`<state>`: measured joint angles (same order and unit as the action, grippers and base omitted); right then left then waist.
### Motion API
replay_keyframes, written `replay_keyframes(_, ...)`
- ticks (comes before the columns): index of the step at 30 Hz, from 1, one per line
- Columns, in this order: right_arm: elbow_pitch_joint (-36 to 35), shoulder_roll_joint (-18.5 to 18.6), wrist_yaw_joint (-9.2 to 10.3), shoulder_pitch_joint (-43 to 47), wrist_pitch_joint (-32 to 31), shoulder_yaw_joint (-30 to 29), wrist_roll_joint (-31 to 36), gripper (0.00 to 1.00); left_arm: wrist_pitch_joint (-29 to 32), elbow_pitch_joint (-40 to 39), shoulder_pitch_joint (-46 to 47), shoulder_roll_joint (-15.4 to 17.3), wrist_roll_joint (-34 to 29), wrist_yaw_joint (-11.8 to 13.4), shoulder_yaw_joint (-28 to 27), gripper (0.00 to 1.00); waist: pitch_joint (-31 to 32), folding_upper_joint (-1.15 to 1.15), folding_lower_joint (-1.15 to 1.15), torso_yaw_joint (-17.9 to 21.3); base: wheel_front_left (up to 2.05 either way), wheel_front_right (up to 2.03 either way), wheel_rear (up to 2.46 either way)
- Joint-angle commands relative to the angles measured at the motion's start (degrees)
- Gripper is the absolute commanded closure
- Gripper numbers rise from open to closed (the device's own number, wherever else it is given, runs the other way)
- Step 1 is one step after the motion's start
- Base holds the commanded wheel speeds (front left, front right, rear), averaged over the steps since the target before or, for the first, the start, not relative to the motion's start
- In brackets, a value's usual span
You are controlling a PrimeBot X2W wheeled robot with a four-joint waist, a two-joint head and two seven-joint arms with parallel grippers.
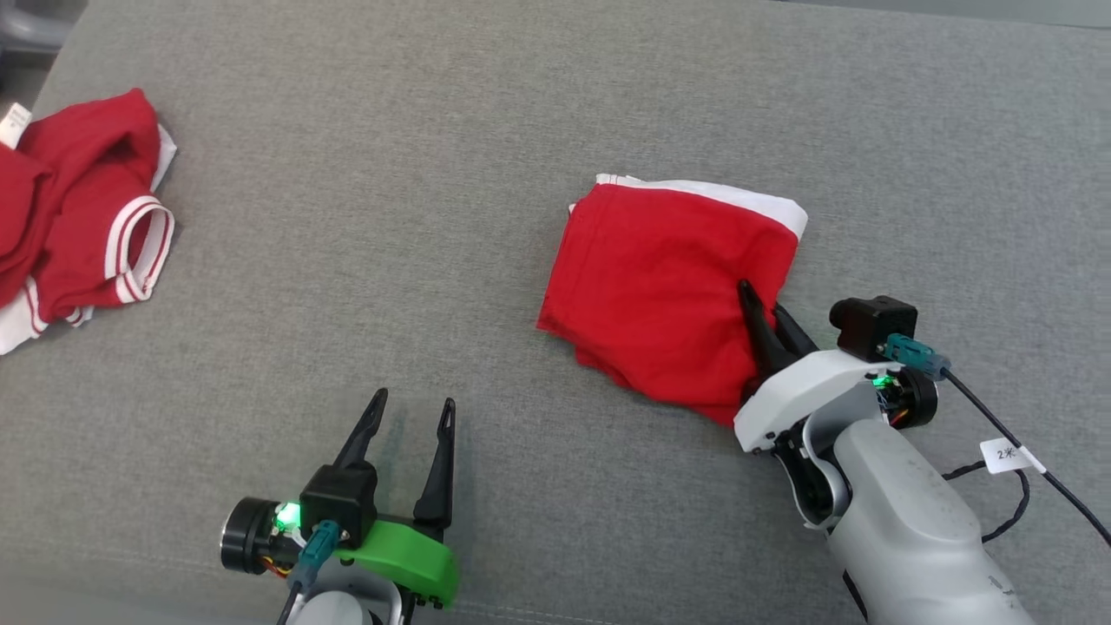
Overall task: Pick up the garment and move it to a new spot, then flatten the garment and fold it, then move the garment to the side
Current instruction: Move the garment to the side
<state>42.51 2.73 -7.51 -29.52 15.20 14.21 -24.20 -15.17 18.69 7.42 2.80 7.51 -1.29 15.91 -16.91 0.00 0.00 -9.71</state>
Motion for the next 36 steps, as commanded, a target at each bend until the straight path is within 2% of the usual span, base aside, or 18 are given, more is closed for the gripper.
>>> replay_keyframes(1,-0.25,0.36,0.06,1.37,-0.12,0.07,-0.53,1.0,0.04,0.09,1.14,0.21,-0.37,-0.33,-0.34,0.0,2.93,0.0,0.0,7.32,0.0,0.0,0.0)
replay_keyframes(11,-2.26,0.24,0.06,3.0,-0.06,3.77,-3.12,1.0,0.05,0.21,3.16,0.24,-1.31,-1.7,0.07,0.0,3.68,0.0,0.0,25.55,0.0,0.0,0.0)
replay_keyframes(15,-3.01,0.18,0.06,3.72,-0.06,4.32,-3.98,1.0,0.05,0.51,4.2,0.27,-1.97,-2.37,0.79,0.0,2.89,0.0,0.0,30.74,0.0,0.0,0.0)
replay_keyframes(19,-3.46,0.18,0.06,3.62,-0.06,5.28,-4.14,1.0,0.05,0.26,5.36,0.28,-2.64,-3.05,1.51,0.0,1.41,0.0,0.0,33.74,0.0,0.0,0.0)
replay_keyframes(24,-2.01,0.19,0.06,1.54,-0.07,4.88,-2.15,1.0,0.05,0.75,6.82,0.3,-3.16,-3.68,1.76,0.0,-0.5,0.0,0.0,34.35,0.0,0.0,0.0)
replay_keyframes(28,1.22,0.47,0.06,-1.93,-0.07,3.68,2.26,1.0,0.05,1.36,7.42,0.33,-3.62,-4.03,1.74,0.0,-1.85,0.0,0.0,32.42,0.0,0.0,0.0)
replay_keyframes(33,6.14,4.09,0.06,-7.8,-0.07,0.04,6.66,1.0,0.05,1.32,7.98,0.4,-4.09,-3.78,0.8,0.0,-3.96,0.0,0.0,27.88,0.0,0.0,0.0)
replay_keyframes(36,9.25,8.03,0.06,-11.11,-0.07,-2.78,9.13,1.0,0.05,1.04,8.55,0.42,-4.5,-3.97,0.54,0.0,-5.36,0.0,0.0,24.76,0.0,0.0,0.0)
